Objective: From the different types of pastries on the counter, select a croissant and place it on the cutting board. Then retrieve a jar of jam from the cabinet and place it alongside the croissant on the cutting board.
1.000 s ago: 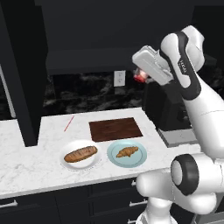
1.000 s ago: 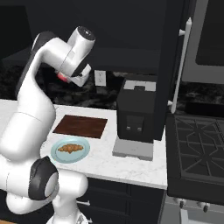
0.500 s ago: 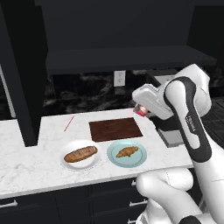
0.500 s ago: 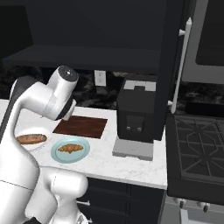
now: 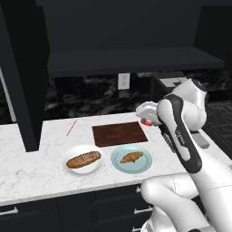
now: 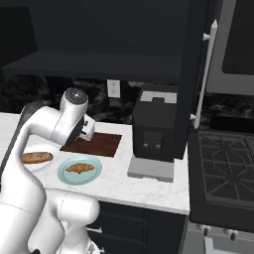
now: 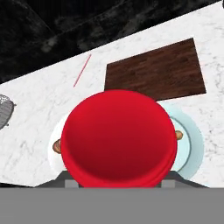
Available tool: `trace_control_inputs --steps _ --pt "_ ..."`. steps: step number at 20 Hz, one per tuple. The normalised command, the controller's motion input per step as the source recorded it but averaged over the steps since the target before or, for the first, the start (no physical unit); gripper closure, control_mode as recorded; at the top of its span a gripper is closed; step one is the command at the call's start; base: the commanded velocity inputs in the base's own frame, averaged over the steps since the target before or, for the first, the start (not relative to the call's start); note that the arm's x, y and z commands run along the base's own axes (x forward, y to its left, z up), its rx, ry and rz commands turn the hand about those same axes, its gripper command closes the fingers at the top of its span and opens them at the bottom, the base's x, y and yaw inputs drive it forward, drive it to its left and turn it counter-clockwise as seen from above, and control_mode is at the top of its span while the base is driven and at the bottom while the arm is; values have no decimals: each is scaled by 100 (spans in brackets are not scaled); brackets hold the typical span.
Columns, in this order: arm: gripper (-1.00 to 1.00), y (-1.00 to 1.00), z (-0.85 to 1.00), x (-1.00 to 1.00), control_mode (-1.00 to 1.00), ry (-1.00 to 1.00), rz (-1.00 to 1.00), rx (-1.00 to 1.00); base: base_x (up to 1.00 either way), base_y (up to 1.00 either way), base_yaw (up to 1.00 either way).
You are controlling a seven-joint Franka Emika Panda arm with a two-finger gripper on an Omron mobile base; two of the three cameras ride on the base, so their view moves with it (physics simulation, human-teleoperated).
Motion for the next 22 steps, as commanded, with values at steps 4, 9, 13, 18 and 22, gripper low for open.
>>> trace_control_inputs --steps 4,9,13,18,22 --pt "100 48 -42 29 -100 11 0 -12 0 0 0" --pt "100 100 -93 25 -100 11 -11 -31 0 0 0" --pt "100 26 -4 100 -100 -6 -6 -15 0 0 0" --pt "100 1 -7 50 -100 -4 -1 -3 0 0 0" --pt "100 12 -77 30 -100 18 -4 -8 0 0 0"
